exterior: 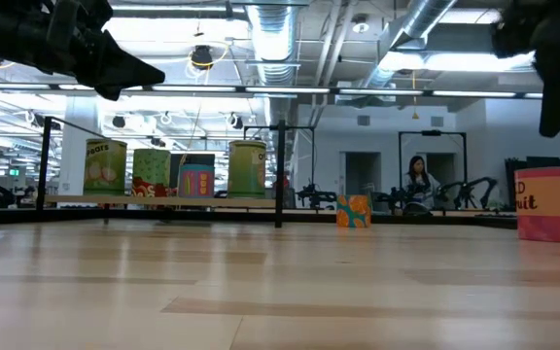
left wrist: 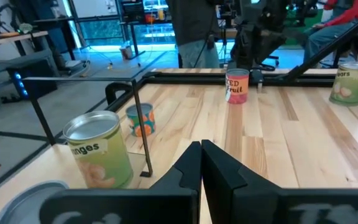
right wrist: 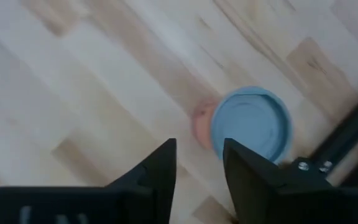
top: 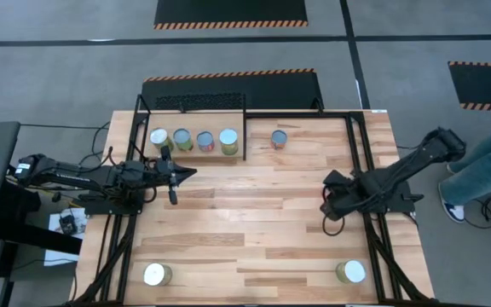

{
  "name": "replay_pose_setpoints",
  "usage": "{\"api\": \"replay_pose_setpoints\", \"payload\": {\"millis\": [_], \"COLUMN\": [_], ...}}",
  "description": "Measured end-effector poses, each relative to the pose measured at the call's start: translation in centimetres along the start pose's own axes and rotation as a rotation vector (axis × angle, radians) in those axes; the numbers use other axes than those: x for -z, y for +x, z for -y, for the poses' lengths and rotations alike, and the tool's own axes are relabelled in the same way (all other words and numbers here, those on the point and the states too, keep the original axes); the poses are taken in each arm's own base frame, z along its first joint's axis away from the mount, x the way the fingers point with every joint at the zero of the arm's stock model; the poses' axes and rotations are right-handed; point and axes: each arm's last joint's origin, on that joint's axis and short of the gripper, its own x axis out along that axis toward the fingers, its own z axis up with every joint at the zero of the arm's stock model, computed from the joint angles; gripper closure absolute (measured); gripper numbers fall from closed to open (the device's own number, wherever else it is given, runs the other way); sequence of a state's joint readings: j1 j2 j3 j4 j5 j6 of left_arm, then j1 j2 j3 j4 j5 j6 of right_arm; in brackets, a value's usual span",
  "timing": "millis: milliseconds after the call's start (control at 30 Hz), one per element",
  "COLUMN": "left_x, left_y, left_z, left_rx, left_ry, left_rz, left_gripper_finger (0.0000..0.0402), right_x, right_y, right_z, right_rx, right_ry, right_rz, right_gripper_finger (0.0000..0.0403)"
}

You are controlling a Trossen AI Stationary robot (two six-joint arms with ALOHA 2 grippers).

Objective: Pick and place cans onto a shelf
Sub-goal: Put the canned mixed fruits on the shelf

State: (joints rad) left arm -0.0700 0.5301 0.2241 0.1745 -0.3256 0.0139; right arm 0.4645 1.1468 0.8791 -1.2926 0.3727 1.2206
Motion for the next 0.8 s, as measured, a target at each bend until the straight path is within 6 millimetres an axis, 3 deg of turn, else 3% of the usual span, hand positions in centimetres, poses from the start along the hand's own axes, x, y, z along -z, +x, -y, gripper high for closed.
{"api": "replay_pose_setpoints", "payload": {"millis": [200,567,800], "left_x": [0.0,0.1,0.4], "left_y": [0.0,0.0,0.0], "left_z": [0.0,0.0,0.0], "left_rx": [-0.001,0.0,0.0], "left_ry": [-0.026,-0.019,-0.023], "left_rz": [0.0,-0.009,-0.037], "left_gripper_finger": [0.0401,0.0401,0.0401], "right_x": [-1.3,-3.1,-3.6], "right_y": [2.1,5.0,6.1], "right_z": [-0.7,-1.4,-1.7], "right_rx": [0.116,0.197,0.216], "right_ry": [0.015,0.035,0.017], "right_rz": [-0.083,-0.191,-0.22], "right_gripper_finger": [0.0236,0.029,0.0296]}}
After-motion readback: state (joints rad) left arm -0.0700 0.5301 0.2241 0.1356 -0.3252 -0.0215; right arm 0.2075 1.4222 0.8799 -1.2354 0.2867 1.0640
